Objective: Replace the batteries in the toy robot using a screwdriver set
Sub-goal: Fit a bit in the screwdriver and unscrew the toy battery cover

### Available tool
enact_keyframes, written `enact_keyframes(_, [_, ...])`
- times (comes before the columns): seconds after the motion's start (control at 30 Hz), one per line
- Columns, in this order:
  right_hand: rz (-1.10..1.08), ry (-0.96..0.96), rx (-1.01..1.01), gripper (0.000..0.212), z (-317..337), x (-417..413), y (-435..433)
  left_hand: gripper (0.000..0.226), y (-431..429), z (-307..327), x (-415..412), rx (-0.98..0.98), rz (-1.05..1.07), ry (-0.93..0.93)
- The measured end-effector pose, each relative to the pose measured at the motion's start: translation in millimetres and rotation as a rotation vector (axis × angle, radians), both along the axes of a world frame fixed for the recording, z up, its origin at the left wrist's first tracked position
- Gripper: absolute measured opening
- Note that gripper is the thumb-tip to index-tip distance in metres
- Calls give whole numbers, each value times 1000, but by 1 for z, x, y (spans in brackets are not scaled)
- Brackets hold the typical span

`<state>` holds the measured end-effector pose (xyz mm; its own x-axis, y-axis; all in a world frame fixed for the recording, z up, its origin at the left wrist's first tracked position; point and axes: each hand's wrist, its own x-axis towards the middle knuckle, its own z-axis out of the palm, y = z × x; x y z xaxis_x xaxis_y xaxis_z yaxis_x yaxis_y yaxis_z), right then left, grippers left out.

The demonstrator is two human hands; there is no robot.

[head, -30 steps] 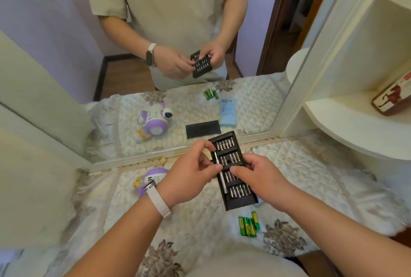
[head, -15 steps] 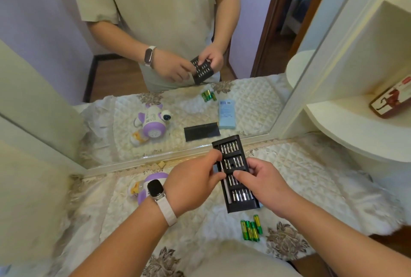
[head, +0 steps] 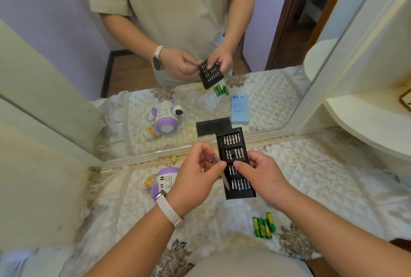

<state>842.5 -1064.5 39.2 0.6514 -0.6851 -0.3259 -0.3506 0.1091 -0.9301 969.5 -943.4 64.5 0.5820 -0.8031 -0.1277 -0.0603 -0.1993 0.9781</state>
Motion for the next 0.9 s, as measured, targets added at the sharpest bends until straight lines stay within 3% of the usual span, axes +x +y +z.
enact_keyframes(0.1, [0, 3, 7, 6, -6, 2, 1, 24, 1, -7, -10, 2, 165, 236])
enact_keyframes(0.17, [-18, 12, 26, 7, -9, 0, 0, 13, 2, -10, -16, 40, 210, 298])
enact_keyframes(0.3, [26, 94, 64, 10, -24, -13, -1, 8, 5, -16, -20, 62, 271, 304])
enact_keyframes(0.5, [122, 396, 67, 29, -89, -37, 2, 5, 22, -29, -22, 121, 302, 316])
enact_keyframes(0.73, [183, 511, 117, 35, -131, -37, 10, 7, 42, -43, -26, 175, 318, 351])
enact_keyframes(0.9, [250, 561, 43, 30, -136, -23, 4, 8, 53, -48, -28, 201, 360, 365])
